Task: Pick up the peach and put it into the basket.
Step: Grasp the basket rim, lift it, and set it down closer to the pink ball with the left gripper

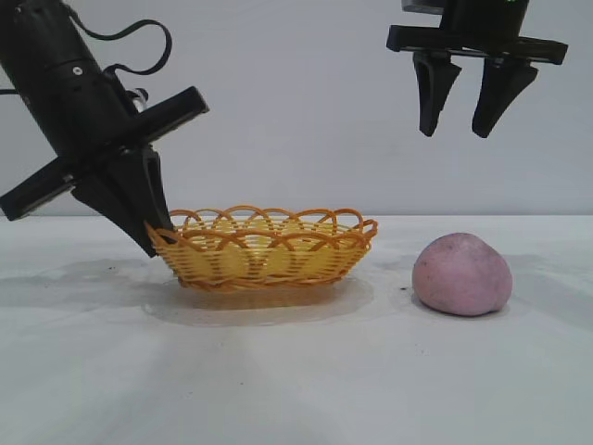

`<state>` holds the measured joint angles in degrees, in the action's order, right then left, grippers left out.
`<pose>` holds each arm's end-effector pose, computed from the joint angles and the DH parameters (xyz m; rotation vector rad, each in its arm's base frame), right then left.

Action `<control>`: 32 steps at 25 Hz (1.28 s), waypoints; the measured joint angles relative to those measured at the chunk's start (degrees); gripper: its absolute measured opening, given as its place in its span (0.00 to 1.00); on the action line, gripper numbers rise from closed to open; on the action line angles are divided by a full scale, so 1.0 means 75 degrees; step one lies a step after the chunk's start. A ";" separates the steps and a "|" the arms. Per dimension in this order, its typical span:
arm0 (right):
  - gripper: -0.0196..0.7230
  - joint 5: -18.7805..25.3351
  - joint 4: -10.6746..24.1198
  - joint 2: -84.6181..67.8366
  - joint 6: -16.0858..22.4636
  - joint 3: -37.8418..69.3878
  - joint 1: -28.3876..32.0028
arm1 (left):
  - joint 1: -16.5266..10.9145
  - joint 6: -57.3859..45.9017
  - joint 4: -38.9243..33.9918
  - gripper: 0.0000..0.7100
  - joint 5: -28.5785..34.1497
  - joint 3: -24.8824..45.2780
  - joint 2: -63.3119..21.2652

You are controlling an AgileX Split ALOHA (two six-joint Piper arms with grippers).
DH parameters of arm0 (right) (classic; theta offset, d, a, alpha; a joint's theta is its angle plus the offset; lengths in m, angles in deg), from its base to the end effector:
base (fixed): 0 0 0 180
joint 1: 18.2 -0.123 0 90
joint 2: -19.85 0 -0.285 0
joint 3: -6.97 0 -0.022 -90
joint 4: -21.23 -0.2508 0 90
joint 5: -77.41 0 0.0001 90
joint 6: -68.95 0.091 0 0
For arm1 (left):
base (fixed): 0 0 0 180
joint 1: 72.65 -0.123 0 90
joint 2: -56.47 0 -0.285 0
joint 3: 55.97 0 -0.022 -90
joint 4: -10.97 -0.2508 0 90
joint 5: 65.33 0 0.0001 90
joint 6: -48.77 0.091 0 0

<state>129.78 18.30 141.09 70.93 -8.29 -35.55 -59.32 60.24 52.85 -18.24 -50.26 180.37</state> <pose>0.4079 0.1313 0.2343 -0.3385 2.7521 0.1525 0.3616 -0.1315 0.1389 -0.0921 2.9809 -0.8334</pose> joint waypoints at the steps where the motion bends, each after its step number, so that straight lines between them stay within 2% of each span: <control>1: 0.54 0.0000 0.0000 0.0000 0.0000 0.0000 0.0000 | 0.0000 0.0134 0.0000 0.00 -0.0017 0.0000 -0.0002; 15: 0.54 -0.0014 0.0000 0.0000 0.0000 0.0000 0.0000 | 0.0000 0.0546 0.0000 0.00 -0.0287 0.0000 -0.0002; 16: 0.54 -0.0014 0.0000 0.0000 0.0000 0.0000 0.0000 | 0.0000 0.0546 0.0000 0.08 -0.0287 0.0000 -0.0002; 17: 0.54 -0.0014 0.0000 0.0000 0.0000 0.0000 0.0000 | 0.0000 0.0560 0.0000 0.08 -0.0287 0.0000 -0.0002; 22: 0.54 -0.0014 0.0000 0.0000 0.0000 0.0000 0.0000 | 0.0000 0.0571 0.0000 0.43 -0.0287 0.0000 -0.0002; 24: 0.54 -0.0014 0.0000 0.0000 0.0000 0.0000 0.0000 | 0.0000 0.0571 0.0000 0.53 -0.0287 0.0000 -0.0002; 25: 0.54 -0.0014 0.0000 0.0000 0.0000 0.0000 0.0000 | 0.0000 0.0571 0.0000 0.56 -0.0287 0.0000 -0.0002; 30: 0.54 -0.0014 0.0000 0.0000 0.0000 0.0000 0.0000 | 0.0000 0.0540 -0.0263 0.54 0.0335 -0.0354 -0.0002; 32: 0.54 -0.0014 0.0000 0.0000 0.0000 0.0000 0.0000 | 0.0000 0.0370 -0.0582 0.58 0.0700 -0.0673 -0.0002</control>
<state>129.67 18.30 141.09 70.93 -8.29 -35.55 -59.32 63.01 48.49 -12.99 -55.31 180.36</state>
